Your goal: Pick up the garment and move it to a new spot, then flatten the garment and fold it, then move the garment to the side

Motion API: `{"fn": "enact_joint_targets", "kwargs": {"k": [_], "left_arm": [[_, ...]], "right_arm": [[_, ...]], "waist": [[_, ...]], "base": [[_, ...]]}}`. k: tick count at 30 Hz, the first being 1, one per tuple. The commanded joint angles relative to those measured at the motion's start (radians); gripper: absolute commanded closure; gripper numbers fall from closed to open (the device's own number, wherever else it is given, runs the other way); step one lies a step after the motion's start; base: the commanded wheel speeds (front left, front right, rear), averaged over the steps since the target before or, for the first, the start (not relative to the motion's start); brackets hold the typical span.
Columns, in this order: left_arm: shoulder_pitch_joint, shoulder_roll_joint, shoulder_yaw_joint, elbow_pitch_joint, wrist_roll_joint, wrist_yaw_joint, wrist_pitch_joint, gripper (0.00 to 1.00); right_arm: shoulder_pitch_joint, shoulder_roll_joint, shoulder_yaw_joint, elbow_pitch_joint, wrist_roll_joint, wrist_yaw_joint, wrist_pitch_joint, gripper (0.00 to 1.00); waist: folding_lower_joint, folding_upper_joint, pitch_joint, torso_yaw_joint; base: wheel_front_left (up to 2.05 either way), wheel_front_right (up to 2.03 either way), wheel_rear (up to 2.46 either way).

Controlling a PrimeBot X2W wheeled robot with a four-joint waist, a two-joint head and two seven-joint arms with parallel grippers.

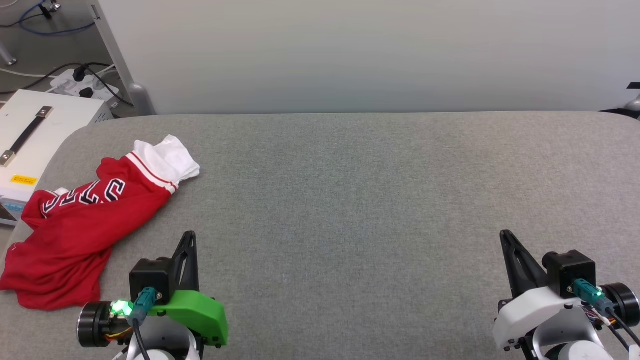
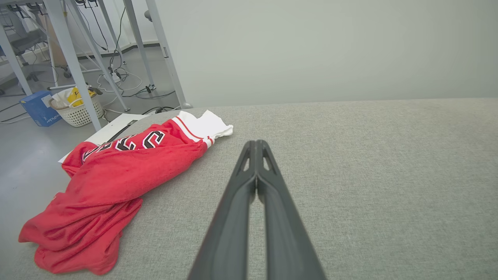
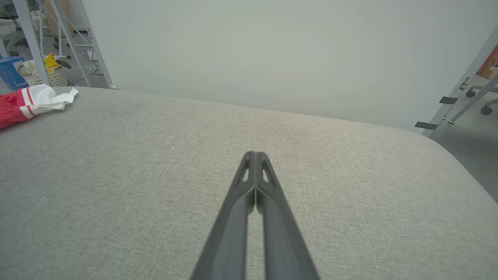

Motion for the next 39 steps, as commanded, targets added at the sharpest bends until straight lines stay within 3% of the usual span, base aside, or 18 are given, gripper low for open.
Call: {"fn": "enact_joint_targets", "kwargs": {"k": [1, 17, 18, 39], "left_arm": [[-0.017, -0.005, 0.000, -0.002, 0.010, 0.004, -0.001, 1.00], [-0.017, -0.005, 0.000, -0.002, 0.010, 0.004, -0.001, 1.00], [0.000, 0.000, 0.000, 0.000, 0.000, 0.000, -0.001, 0.00], [-0.001, -0.001, 0.000, -0.012, -0.018, 0.023, -0.037, 0.00]], "right_arm": [[-0.017, -0.001, 0.000, -0.003, -0.010, -0.001, 0.003, 1.00], [-0.017, -0.001, 0.000, -0.003, -0.010, -0.001, 0.003, 1.00], [0.000, 0.000, 0.000, 0.000, 0.000, 0.000, -0.001, 0.00], [-0.002, 0.000, -0.016, -0.018, 0.040, 0.000, -0.036, 0.00]], "waist": [[0.0000, 0.0000, 0.000, 0.000], [0.0000, 0.0000, 0.000, 0.000], [0.0000, 0.0000, 0.000, 0.000], [0.0000, 0.0000, 0.003, 0.000]], "base": [[0.00, 0.00, 0.00], [0.00, 0.00, 0.00], [0.00, 0.00, 0.00], [0.00, 0.00, 0.00]]}}
